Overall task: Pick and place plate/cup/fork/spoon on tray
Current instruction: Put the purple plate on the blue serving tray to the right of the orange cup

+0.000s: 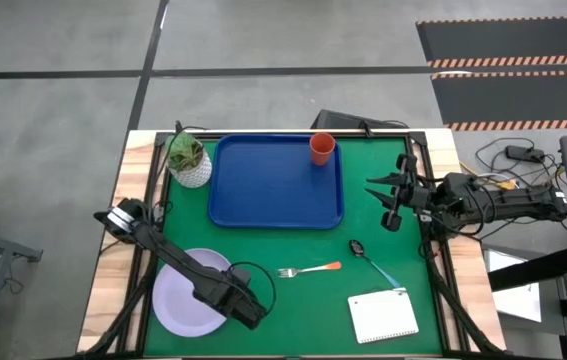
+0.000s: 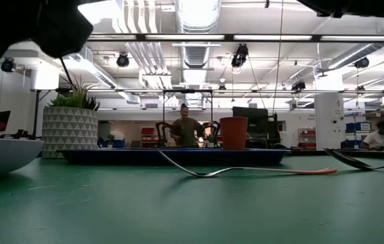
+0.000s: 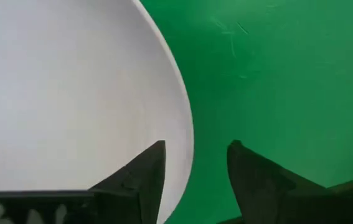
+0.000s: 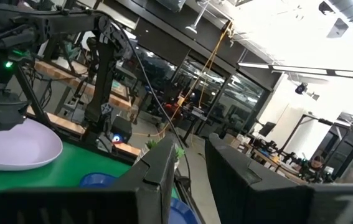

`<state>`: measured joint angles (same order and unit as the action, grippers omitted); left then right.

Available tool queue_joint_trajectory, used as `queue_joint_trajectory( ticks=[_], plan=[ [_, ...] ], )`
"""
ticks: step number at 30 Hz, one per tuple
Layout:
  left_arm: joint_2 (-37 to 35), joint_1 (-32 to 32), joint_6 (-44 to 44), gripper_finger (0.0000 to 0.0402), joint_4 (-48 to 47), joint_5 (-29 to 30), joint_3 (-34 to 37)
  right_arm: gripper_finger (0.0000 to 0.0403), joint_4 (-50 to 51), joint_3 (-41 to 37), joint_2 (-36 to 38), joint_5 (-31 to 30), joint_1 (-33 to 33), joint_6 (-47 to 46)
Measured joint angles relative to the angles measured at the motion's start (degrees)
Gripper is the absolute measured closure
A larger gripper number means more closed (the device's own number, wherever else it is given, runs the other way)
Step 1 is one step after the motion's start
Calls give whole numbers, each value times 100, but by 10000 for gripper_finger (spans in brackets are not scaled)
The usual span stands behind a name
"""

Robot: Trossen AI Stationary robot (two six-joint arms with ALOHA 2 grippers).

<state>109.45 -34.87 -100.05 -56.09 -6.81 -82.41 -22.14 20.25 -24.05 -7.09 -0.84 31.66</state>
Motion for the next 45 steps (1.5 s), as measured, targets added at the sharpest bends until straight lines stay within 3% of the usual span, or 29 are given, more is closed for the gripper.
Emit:
queue_joint_trajectory(
  ticks=[13, 17, 25, 34, 40, 45],
  plan=[
    [0, 0, -15, 255, 327, -39, 588, 323, 87, 0, 0, -48, 0, 135],
    [0, 4, -22, 287, 318, -42, 671, 323, 94, 0, 0, -48, 0, 133],
    [0, 20, 148, 391, 294, -209, 572, 323, 150, 0, 0, -53, 0, 64],
    [-283, 24, 596, 398, 277, -1067, 405, 323, 233, 0, 0, -61, 0, -171],
    [-626, -60, 1047, 399, 218, -894, 12, 323, 319, -2, 4, -59, 0, -407],
    [-713, -83, 1090, 401, -444, -609, -387, 323, 511, -2, 7, -55, 0, -650]
  ],
)
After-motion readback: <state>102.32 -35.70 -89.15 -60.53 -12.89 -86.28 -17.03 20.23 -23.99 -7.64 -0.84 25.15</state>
